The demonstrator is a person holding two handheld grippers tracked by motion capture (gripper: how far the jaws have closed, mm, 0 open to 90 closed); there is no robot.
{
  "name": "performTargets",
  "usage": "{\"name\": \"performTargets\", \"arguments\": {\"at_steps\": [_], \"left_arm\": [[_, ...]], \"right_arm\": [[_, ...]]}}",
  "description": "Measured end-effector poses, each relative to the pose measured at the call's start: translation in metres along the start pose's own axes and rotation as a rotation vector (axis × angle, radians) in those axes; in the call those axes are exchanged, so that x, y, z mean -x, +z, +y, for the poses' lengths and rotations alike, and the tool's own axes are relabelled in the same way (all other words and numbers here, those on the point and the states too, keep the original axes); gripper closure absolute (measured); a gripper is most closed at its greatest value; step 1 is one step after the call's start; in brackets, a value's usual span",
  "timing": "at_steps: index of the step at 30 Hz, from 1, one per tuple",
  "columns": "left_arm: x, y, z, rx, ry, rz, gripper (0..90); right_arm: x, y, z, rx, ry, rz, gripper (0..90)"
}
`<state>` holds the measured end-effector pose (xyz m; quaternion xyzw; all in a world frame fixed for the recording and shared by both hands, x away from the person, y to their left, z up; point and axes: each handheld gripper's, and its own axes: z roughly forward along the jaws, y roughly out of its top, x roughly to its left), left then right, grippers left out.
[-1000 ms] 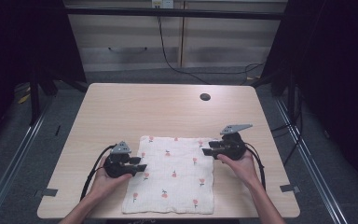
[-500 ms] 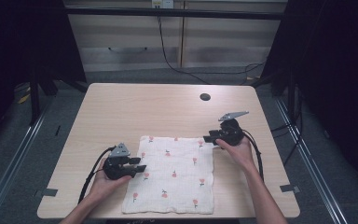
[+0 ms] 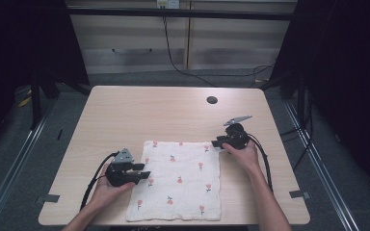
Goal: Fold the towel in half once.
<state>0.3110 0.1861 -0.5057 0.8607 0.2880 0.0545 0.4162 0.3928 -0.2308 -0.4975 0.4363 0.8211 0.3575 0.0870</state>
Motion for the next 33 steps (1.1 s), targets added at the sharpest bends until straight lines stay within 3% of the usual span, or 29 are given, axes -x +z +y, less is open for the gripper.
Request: {"name": "performTargets", "arguments": {"at_steps": [3,7,11,15,17,20,21,23,25,26,29,31,33], "left_arm": [[0.0,0.0,0.0,0.001,0.001,-0.002,56.7],[-0.001,0.0,0.0,-0.001,-0.001,-0.004,56.7],[-0.003,0.001,0.006,-0.034,-0.006,-0.007,56.8],[-0.01,-0.006,0.016,0.004,-0.029,-0.01,53.2],[-0.018,-0.015,0.021,0.069,-0.061,0.016,52.7],[-0.033,-0.018,0.034,0.072,-0.064,0.036,51.2],[-0.038,-0.017,0.037,0.093,-0.071,0.038,50.8],[-0.043,-0.015,0.041,0.091,-0.079,0.03,51.1],[-0.06,-0.002,0.048,0.07,-0.103,0.044,51.2],[-0.06,-0.002,0.048,0.07,-0.103,0.044,52.4],[-0.081,0.016,0.051,0.047,-0.163,0.099,54.1],[-0.09,0.022,0.053,0.059,-0.21,0.097,54.7],[-0.093,0.024,0.054,0.062,-0.22,0.098,55.5]], "right_arm": [[0.0,0.002,-0.001,-0.006,-0.002,0.008,65.5],[-0.002,0.004,0.0,-0.009,-0.004,0.01,80.2],[-0.001,0.004,-0.001,0.012,0.018,0.046,86.0],[-0.003,0.002,0.001,0.031,0.017,0.057,87.0],[-0.004,0.001,0.001,0.032,0.009,0.053,87.0],[-0.007,0.002,0.001,0.035,0.006,0.058,87.0],[-0.008,0.002,0.0,0.036,0.002,0.057,87.0],[-0.01,0.002,0.0,0.036,0.002,0.058,87.0],[-0.013,0.001,-0.001,0.04,-0.008,0.056,86.9],[-0.013,0.0,-0.003,0.045,-0.006,0.062,86.9],[-0.013,-0.002,-0.007,0.048,-0.01,0.056,86.8],[-0.012,-0.004,-0.009,0.051,-0.008,0.058,86.7],[-0.012,-0.006,-0.01,0.053,-0.01,0.049,86.7]]}}
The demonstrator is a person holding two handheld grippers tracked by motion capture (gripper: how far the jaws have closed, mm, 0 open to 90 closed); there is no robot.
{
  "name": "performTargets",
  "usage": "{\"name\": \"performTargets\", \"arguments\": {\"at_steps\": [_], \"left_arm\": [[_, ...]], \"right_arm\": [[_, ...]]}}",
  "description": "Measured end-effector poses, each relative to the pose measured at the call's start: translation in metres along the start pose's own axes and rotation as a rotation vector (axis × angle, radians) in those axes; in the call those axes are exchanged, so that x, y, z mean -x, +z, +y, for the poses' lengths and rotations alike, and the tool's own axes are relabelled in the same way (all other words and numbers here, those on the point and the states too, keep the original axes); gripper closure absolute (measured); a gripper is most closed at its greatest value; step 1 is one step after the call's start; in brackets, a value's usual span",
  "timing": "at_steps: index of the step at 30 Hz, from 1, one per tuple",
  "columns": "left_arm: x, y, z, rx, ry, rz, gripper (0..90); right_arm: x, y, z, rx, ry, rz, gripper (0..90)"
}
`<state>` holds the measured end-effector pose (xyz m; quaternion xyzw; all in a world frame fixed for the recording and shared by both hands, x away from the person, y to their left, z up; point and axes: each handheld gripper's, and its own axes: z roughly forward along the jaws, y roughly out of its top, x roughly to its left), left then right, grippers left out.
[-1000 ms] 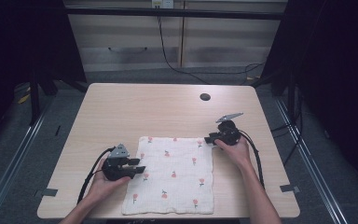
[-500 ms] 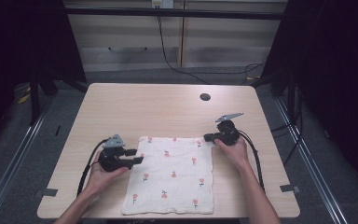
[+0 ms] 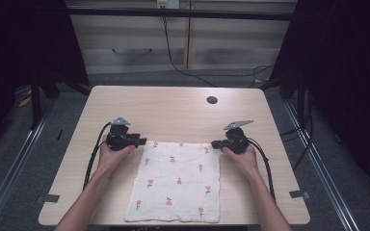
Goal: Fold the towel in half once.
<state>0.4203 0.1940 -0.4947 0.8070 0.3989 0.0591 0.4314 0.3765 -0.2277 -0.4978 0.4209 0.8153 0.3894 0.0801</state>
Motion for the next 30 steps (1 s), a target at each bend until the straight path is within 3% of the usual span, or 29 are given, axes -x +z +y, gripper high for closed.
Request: {"name": "performTargets", "arguments": {"at_steps": [3,6,9,13,16,19,20,21,24,25,30], "left_arm": [[-0.001,0.007,0.0,-0.017,0.003,-0.013,56.1],[0.005,0.017,-0.004,-0.05,0.039,-0.013,57.5],[0.008,0.02,-0.004,-0.043,0.044,-0.016,61.0],[0.015,0.021,-0.003,-0.072,0.12,0.0,76.6],[0.018,0.019,-0.005,-0.076,0.141,0.0,83.4],[0.021,0.018,-0.006,-0.078,0.126,0.007,85.8],[0.023,0.016,-0.008,-0.065,0.13,-0.006,85.8],[0.025,0.015,-0.009,-0.075,0.151,0.018,86.2],[0.022,0.011,-0.009,-0.048,0.118,-0.002,86.3],[0.021,0.009,-0.008,-0.029,0.089,-0.015,86.3],[0.021,0.003,-0.006,-0.015,0.105,-0.02,86.2]], "right_arm": [[0.001,-0.003,-0.002,0.002,0.001,0.004,86.7],[0.004,-0.002,-0.005,0.003,0.01,0.003,86.6],[0.003,-0.001,-0.005,0.002,0.013,0.003,86.5],[0.002,0.0,-0.005,0.005,0.008,0.009,86.5],[0.001,0.002,-0.005,0.009,0.01,0.015,86.4],[-0.001,0.001,-0.004,0.005,0.008,0.01,86.5],[-0.001,0.001,-0.004,0.006,0.011,0.013,86.5],[-0.003,-0.002,-0.004,0.012,0.006,0.013,86.6],[-0.005,-0.005,-0.003,0.024,0.007,0.018,86.7],[-0.006,-0.006,-0.002,0.033,0.006,0.018,86.7],[-0.009,-0.01,0.002,0.06,0.001,0.018,86.8]]}}
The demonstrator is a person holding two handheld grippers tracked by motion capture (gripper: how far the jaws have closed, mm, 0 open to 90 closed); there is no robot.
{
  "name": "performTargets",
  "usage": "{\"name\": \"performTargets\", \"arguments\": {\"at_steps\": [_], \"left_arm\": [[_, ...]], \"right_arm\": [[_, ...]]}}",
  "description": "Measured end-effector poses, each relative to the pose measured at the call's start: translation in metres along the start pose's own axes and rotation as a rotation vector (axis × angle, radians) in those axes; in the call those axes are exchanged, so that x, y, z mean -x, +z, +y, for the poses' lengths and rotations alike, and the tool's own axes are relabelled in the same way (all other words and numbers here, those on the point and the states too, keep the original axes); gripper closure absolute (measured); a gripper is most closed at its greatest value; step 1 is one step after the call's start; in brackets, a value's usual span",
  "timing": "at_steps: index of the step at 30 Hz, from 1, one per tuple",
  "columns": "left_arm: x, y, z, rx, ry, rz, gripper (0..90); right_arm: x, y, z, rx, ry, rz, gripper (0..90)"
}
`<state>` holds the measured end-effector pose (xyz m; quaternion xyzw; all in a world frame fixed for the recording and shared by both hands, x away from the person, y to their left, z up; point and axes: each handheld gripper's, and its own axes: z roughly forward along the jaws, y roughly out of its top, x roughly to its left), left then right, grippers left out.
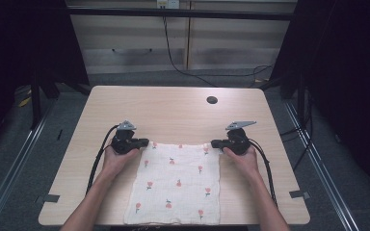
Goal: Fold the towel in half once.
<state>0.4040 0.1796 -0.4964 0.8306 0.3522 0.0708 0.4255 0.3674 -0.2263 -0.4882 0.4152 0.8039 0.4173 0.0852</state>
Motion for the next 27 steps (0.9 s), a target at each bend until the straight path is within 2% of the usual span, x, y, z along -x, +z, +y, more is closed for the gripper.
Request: {"name": "performTargets", "arguments": {"at_steps": [7,13,17,20,22,27], "left_arm": [[0.0,-0.01,0.004,0.028,-0.005,-0.006,86.1],[0.0,-0.019,0.01,0.079,-0.016,-0.019,86.2],[0.001,-0.025,0.013,0.1,-0.023,-0.023,86.3],[0.002,-0.027,0.016,0.107,-0.027,-0.023,86.3],[0.007,-0.029,0.02,0.113,-0.006,-0.027,86.3],[0.013,-0.035,0.029,0.133,0.006,-0.034,86.3]], "right_arm": [[-0.002,-0.011,0.007,0.04,-0.013,-0.008,86.7],[0.0,-0.017,0.01,0.07,-0.007,-0.015,86.7],[-0.004,-0.018,0.015,0.089,-0.013,-0.01,86.8],[-0.009,-0.021,0.021,0.102,-0.023,-0.005,86.9],[-0.011,-0.024,0.027,0.116,-0.026,-0.003,87.0],[-0.014,-0.037,0.046,0.13,-0.061,-0.017,87.1]]}}
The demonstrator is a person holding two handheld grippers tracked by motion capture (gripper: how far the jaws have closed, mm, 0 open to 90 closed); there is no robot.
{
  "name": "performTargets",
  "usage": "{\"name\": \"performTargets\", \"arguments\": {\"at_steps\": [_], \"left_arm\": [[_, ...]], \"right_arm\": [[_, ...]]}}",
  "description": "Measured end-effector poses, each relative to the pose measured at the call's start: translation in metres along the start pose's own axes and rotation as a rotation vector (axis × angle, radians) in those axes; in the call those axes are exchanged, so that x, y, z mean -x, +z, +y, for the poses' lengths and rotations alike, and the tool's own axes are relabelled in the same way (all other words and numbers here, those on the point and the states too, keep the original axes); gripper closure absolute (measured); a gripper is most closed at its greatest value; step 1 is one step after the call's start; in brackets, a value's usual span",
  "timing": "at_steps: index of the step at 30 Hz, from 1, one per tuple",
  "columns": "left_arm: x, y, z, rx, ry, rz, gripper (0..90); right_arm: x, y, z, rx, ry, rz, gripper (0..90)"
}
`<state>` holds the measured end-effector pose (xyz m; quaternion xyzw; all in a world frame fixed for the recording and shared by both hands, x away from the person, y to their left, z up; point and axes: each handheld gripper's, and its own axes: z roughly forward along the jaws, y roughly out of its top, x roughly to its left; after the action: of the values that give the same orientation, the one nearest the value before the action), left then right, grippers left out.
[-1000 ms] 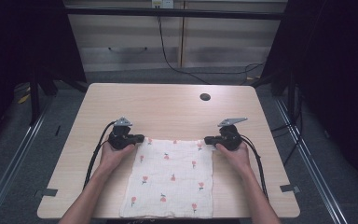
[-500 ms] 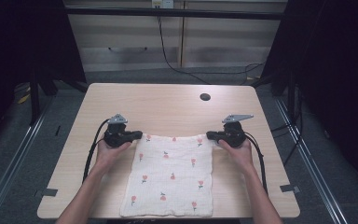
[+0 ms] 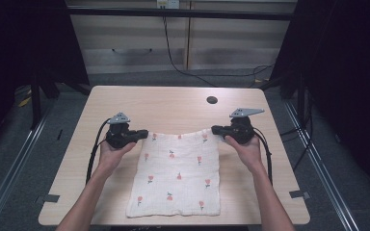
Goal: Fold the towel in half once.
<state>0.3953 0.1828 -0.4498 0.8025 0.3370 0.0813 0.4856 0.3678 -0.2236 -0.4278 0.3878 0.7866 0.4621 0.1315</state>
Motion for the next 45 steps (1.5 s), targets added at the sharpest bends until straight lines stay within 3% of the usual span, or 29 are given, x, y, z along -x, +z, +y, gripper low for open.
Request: {"name": "performTargets", "arguments": {"at_steps": [11,14,15,20,23,24,30,33,37,41,45], "left_arm": [[0.008,-0.013,0.028,0.055,0.017,0.013,86.3],[0.014,-0.02,0.034,0.084,0.029,-0.017,86.3],[0.015,-0.023,0.036,0.096,0.024,-0.044,86.3],[0.015,-0.036,0.052,0.089,0.068,0.002,86.3],[0.014,-0.04,0.059,0.104,0.068,0.015,86.3],[0.014,-0.042,0.061,0.124,0.071,0.022,86.3],[0.012,-0.035,0.048,0.09,0.077,0.011,86.3],[0.011,-0.031,0.032,0.07,0.064,0.003,86.3],[0.013,-0.035,0.023,0.078,0.063,-0.002,86.3],[0.02,-0.042,0.016,0.09,0.072,-0.01,86.2],[0.03,-0.043,0.007,0.064,0.101,-0.017,86.2]], "right_arm": [[0.004,-0.019,0.021,0.053,-0.012,-0.02,87.4],[0.002,-0.025,0.024,0.063,-0.024,-0.022,87.5],[0.001,-0.027,0.026,0.066,-0.032,-0.023,87.6],[0.0,-0.037,0.034,0.092,-0.04,-0.03,87.5],[0.001,-0.038,0.039,0.096,-0.041,-0.038,87.6],[0.0,-0.04,0.043,0.12,-0.04,-0.03,87.5],[-0.004,-0.037,0.036,0.102,-0.054,-0.01,87.5],[-0.005,-0.031,0.019,0.075,-0.045,0.014,87.6],[-0.01,-0.035,0.003,0.053,-0.052,0.023,87.6],[-0.013,-0.043,-0.005,0.058,-0.049,0.033,87.5],[-0.018,-0.047,-0.015,0.038,-0.059,0.037,87.5]]}}
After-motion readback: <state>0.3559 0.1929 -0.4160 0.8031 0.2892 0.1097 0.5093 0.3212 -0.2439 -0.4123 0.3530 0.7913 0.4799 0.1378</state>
